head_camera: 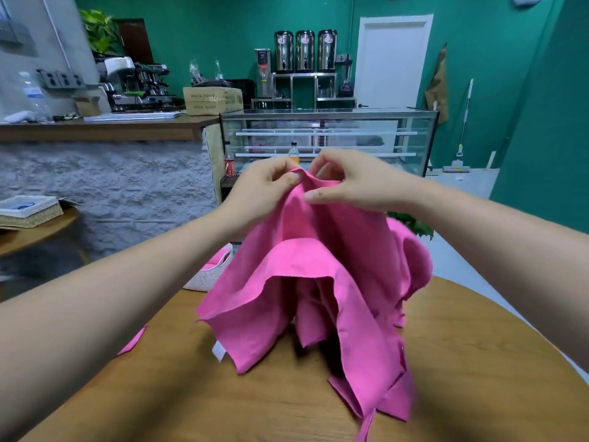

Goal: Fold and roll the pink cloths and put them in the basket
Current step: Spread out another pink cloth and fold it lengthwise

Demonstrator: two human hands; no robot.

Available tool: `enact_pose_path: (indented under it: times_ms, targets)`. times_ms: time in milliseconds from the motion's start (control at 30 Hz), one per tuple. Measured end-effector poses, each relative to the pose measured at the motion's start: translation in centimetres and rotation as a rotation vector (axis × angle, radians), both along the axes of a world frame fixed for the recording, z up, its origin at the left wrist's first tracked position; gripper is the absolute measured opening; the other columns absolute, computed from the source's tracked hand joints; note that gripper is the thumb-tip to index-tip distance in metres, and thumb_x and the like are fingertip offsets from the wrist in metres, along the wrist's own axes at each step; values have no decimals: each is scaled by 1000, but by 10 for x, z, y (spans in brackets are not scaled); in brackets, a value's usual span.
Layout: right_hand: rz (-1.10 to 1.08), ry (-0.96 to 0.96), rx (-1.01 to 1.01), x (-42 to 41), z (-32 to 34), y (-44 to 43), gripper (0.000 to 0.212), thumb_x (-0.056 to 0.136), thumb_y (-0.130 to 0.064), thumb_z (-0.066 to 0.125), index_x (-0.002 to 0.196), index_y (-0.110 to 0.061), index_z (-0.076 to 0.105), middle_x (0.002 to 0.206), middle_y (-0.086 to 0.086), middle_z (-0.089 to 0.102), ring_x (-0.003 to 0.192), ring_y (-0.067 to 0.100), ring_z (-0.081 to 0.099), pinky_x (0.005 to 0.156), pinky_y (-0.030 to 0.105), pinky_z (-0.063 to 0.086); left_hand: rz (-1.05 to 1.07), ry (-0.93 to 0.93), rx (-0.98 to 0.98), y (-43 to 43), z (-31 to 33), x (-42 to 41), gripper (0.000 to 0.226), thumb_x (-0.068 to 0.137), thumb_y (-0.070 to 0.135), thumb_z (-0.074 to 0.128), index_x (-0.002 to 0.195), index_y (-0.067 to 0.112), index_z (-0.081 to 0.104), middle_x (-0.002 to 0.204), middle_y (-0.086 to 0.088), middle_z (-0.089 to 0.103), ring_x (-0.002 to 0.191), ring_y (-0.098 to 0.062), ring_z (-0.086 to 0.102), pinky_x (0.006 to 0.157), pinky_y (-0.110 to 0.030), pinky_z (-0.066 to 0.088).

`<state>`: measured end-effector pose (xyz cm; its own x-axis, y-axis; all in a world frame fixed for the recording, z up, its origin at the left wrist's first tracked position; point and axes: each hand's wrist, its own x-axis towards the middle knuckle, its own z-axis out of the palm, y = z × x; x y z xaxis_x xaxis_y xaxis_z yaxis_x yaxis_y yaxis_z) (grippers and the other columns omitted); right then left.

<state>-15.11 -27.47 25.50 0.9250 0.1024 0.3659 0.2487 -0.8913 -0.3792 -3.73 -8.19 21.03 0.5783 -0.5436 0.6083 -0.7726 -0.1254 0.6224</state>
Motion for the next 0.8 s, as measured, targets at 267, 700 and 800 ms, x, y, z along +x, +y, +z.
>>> enact_pose_path:
  times_ms: [267, 700, 800]
  targets:
    - [-67, -123, -84, 17, -8, 4, 30, 104, -36, 63, 94, -8, 69, 83, 5, 68, 79, 22, 59, 65, 35, 35, 12, 34, 20, -8, -17, -3, 29, 104, 41, 59, 87, 18, 64, 76, 14, 59, 73, -4, 50, 73, -36, 43]
    - [-214, -183, 111, -2, 10, -42, 38, 102, -40, 65, 85, -7, 69, 74, 2, 62, 72, 12, 52, 65, 28, 38, 97, 176, 106, 39, -32, 15, 32, 93, 35, 79, 74, 20, 60, 66, 13, 59, 63, -1, 48, 54, -19, 34]
    - [-109, -82, 106, -3, 0, -29, 36, 92, -58, 73, 93, -23, 71, 82, -6, 68, 72, 6, 58, 72, 31, 47, 62, 152, 51, 31, -16, 12, 26, 93, 32, 80, 79, 17, 64, 67, 12, 58, 65, -3, 48, 57, -21, 34]
